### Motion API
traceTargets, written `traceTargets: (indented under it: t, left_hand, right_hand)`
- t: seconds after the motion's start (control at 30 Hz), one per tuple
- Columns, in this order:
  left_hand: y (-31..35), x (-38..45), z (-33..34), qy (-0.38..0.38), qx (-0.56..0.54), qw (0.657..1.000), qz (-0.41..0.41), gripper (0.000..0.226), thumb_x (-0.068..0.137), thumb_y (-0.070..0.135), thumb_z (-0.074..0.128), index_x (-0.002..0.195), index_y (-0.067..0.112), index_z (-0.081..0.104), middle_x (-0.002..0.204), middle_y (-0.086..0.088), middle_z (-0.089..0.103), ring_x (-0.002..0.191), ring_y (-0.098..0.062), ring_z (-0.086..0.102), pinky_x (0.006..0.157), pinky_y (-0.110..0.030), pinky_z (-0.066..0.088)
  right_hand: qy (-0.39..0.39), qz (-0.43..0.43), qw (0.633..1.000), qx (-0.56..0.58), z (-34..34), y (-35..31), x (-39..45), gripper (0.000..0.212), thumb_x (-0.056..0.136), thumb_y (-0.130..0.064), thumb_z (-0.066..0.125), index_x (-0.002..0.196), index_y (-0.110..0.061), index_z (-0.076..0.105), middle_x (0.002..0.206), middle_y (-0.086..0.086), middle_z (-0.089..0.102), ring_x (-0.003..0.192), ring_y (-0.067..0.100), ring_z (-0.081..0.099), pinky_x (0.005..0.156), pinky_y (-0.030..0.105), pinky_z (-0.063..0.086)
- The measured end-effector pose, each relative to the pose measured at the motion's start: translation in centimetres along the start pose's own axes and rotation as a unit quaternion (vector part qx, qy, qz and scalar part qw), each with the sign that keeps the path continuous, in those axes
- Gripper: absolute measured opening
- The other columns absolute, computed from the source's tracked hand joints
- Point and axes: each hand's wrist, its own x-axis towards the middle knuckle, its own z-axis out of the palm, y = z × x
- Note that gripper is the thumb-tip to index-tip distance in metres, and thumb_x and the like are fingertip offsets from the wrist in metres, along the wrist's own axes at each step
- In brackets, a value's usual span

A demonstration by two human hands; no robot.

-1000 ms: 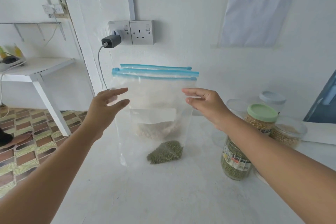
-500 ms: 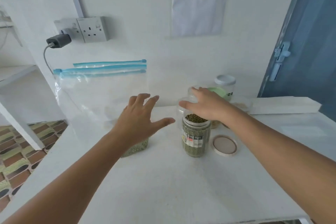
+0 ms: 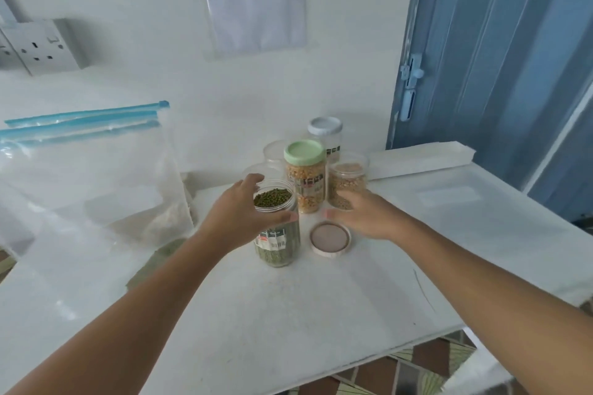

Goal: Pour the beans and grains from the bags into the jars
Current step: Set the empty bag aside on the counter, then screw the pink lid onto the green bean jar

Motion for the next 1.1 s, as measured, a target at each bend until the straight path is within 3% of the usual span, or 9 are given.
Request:
traceTargets:
  t: [0.13,0.37,0.6,0.77,0.87,0.93,1.0,1.1]
  left_hand:
    - [-0.3,-0.2,0.8,0.028,-0.068,0.997,-0.008,0.107,0.062,0.074,0.084,0.151,0.03,0.043,0.144,0.003,0.06,0.128,-0.015,0.054,0.093,-0.029,0.038]
    - [-1.3,-0.4,1.8,0.041,-0.135,0.99,-0.013,0.111,0.053,0.078,0.085,0.149,0.038,0.044,0.139,0.009,0.061,0.123,-0.016,0.059,0.097,-0.034,0.049]
    - [-1.7,-0.4,2.2,0.03,-0.175,0.984,-0.022,0.11,0.053,0.076,0.086,0.145,0.034,0.045,0.128,0.014,0.062,0.112,-0.01,0.062,0.077,-0.018,0.046]
    - [-1.5,-0.2,1.7,0.009,-0.177,0.984,-0.012,0.108,0.055,0.072,0.086,0.146,0.032,0.044,0.125,0.018,0.056,0.11,-0.01,0.06,0.072,-0.01,0.04]
    - [-1.7,-0.1,1.7,0.004,-0.185,0.983,-0.006,0.11,0.054,0.072,0.085,0.147,0.032,0.043,0.127,0.019,0.054,0.11,-0.01,0.061,0.072,-0.01,0.041]
    - [-1.8,-0.1,1.7,0.002,-0.193,0.981,-0.002,0.109,0.055,0.071,0.086,0.147,0.032,0.042,0.128,0.019,0.054,0.108,-0.008,0.06,0.072,-0.009,0.041]
    - [-2.0,0.0,1.8,0.001,-0.198,0.98,0.003,0.108,0.056,0.068,0.088,0.147,0.032,0.042,0.127,0.019,0.055,0.106,-0.004,0.06,0.072,-0.009,0.041]
    - [-2.2,0.1,2.0,0.005,-0.201,0.979,0.007,0.105,0.058,0.066,0.09,0.146,0.033,0.043,0.126,0.02,0.057,0.104,0.0,0.06,0.074,-0.009,0.042]
  right_hand:
    - [-0.062,0.081,0.992,-0.067,2.9,2.9,0.0,0.12,0.068,-0.087,0.068,0.161,-0.025,0.024,0.159,0.009,0.034,0.145,0.032,0.035,0.108,0.041,0.044]
    - [-0.003,0.086,0.992,-0.095,6.2,4.0,0.4,0.099,0.06,-0.077,0.08,0.142,-0.035,0.045,0.136,0.004,0.039,0.134,0.029,0.037,0.102,0.041,0.041]
    - [0.039,-0.021,0.999,0.01,5.8,2.8,0.8,0.084,0.074,-0.064,0.079,0.142,-0.037,0.038,0.138,-0.003,0.029,0.134,0.021,0.031,0.11,0.045,0.039]
    - [0.022,-0.037,0.991,0.126,6.4,2.5,1.2,0.076,0.078,-0.051,0.083,0.136,-0.028,0.04,0.136,-0.005,0.043,0.122,0.014,0.048,0.098,0.042,0.051]
    - [0.008,-0.026,0.963,0.269,6.8,2.6,1.5,0.068,0.078,-0.043,0.086,0.128,-0.03,0.042,0.14,-0.006,0.051,0.134,0.011,0.048,0.108,0.041,0.047]
    - [0.029,-0.029,0.932,0.361,6.6,2.1,1.9,0.062,0.078,-0.036,0.086,0.125,-0.029,0.047,0.139,-0.002,0.058,0.132,0.013,0.054,0.114,0.044,0.044]
    - [0.052,-0.049,0.908,0.414,5.7,0.8,2.2,0.054,0.082,-0.028,0.084,0.124,-0.028,0.05,0.132,0.0,0.063,0.123,0.013,0.061,0.112,0.047,0.047]
    - [0.054,-0.107,0.904,0.41,3.9,-2.2,2.3,0.068,0.07,-0.045,0.083,0.129,-0.031,0.054,0.126,-0.002,0.064,0.117,0.014,0.065,0.1,0.044,0.057]
